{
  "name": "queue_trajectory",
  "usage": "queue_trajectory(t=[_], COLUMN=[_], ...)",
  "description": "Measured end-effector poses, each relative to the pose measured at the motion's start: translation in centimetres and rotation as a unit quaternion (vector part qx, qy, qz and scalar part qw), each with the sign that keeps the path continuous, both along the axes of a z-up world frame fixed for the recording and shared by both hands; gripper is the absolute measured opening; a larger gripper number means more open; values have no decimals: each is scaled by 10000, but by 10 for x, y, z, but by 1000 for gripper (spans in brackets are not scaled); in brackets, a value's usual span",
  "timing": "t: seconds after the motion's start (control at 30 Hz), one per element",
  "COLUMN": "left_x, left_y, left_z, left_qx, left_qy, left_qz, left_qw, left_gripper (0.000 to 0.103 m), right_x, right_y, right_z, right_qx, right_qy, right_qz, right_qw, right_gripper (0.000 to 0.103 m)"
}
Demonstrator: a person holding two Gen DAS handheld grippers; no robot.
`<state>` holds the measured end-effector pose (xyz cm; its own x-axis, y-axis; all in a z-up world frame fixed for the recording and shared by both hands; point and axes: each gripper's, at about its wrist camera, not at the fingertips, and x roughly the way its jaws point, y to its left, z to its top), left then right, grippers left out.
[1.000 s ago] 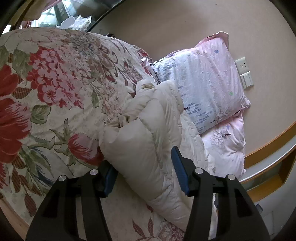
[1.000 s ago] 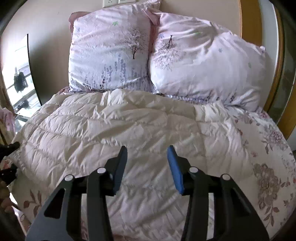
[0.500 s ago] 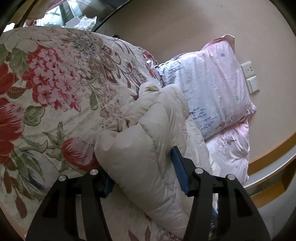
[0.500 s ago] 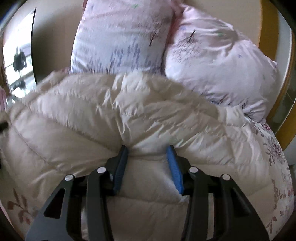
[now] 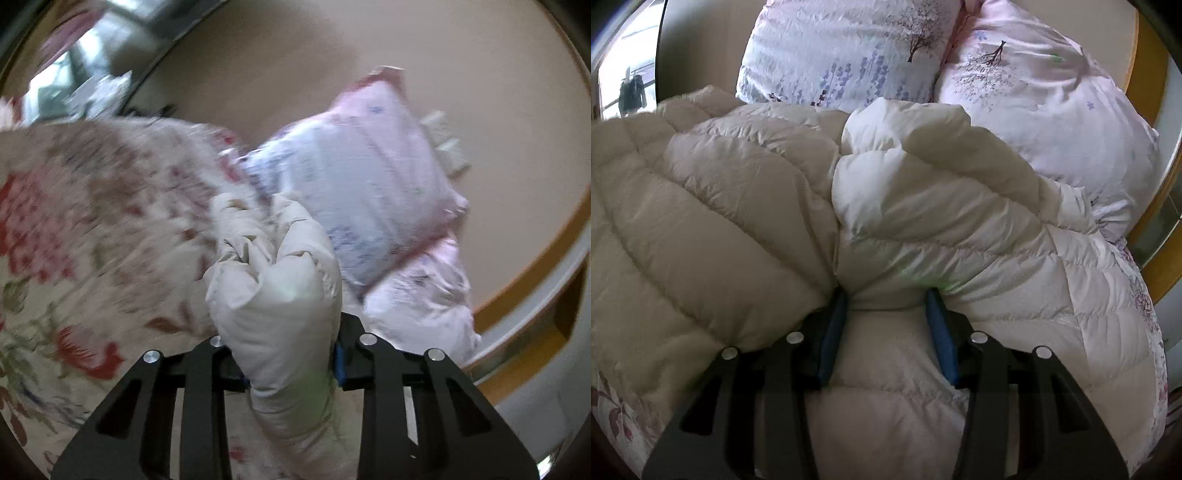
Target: Fold large clothes
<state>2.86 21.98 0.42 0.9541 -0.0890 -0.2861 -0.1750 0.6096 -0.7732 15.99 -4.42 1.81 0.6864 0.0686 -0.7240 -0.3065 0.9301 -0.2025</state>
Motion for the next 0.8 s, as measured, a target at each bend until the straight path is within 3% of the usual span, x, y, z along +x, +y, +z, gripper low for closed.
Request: queue_trajectory(t=[0.27,0.47,0.53,0.7,0.8], left_x=[7,21,28,39,41], left_y=[-50,-113,-136,-174,-183], left_z=[48,77,82,81,79], left_qx=[474,756,897,1185,1233], left_qy=[-924,-1521,-1522,-1332,-1269], left_qz=[-840,-1959,-2299,-2645,-2743], left_qw=[9910,9658,9571,9478,9452], left_gripper=[31,31,31,31,31], right_x=[5,11,14,10,-4], right_y=[-3,-10,-16,-62,-116], right_z=[0,0,3,22,44], right_qx=[115,335,527,1421,1891], right_qy=[144,291,377,545,168], right_qz=[69,199,353,745,476], right_qw=[9998,9988,9973,9855,9807], right_gripper=[46,46,47,47,61])
